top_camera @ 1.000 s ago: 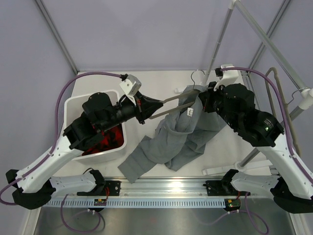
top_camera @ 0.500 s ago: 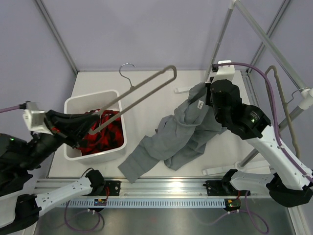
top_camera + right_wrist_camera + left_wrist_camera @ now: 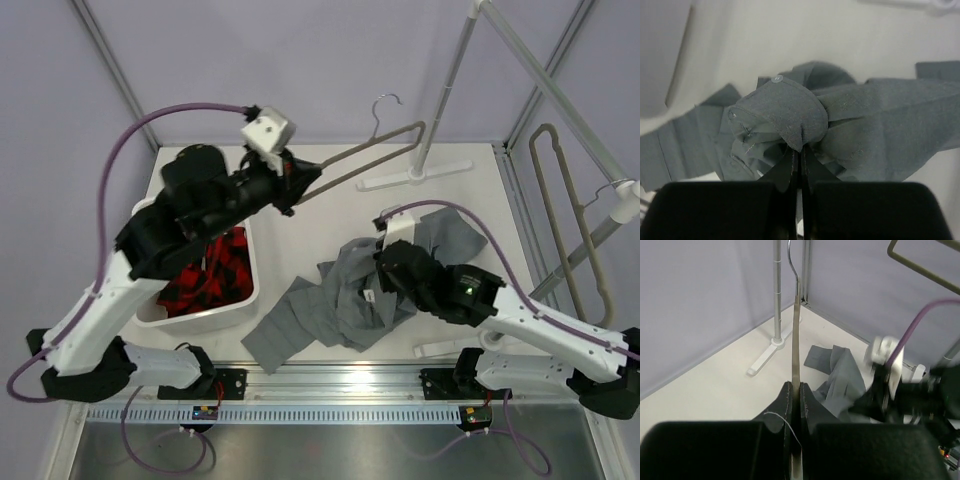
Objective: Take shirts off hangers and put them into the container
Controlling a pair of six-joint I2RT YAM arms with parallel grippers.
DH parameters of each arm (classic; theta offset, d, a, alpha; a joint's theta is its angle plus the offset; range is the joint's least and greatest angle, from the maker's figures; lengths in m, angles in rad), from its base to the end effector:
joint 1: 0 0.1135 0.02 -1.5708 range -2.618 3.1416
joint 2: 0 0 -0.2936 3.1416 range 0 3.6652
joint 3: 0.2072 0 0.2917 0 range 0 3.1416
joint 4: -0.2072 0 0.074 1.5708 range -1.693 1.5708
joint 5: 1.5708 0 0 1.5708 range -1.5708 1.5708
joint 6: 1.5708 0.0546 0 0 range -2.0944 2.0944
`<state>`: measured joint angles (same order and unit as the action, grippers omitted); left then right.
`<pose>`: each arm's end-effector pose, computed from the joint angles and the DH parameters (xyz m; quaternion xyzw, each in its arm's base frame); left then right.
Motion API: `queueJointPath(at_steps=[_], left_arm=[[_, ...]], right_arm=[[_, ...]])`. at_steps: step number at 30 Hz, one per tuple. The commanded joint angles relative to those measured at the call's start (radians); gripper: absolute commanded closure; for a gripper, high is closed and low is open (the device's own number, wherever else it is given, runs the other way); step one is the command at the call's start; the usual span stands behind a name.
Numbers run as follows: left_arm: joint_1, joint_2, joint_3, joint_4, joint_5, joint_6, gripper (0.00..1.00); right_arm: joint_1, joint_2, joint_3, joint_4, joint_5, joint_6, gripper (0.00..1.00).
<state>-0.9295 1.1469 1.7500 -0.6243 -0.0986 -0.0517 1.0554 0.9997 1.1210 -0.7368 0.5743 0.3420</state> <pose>0.1411 -0.1800 0.5897 0.2721 0.6607 -0.2981 0.6329 0.1418 0.1901 0.3854 -0.1754 0.8436 0.0910 0.4994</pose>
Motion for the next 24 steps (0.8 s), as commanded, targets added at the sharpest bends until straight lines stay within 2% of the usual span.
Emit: queueJointPath(at_steps=[1,6,13,24], left_arm=[[-0.006,0.124,0.167,0.095,0.077,0.043,1.0],[-0.005,0.316,0.362,0.098,0.131,0.026,1.0],[-0.012,0.447,0.414,0.23,0.175,-0.026,1.0],[-0.068,0.646,0.605,0.287,0.186,-0.05,1.0]], right_arm=[[0.066,0.045,-0.116,0.046,-0.053,0.152,1.0],[0.089,0.054,-0.196,0.109,-0.086,0.198,1.0],[0.144,0.077,-0.205,0.122,-0.087,0.241,1.0],[0.305,0.155,-0.213,0.125,0.01,0.37,1.0]])
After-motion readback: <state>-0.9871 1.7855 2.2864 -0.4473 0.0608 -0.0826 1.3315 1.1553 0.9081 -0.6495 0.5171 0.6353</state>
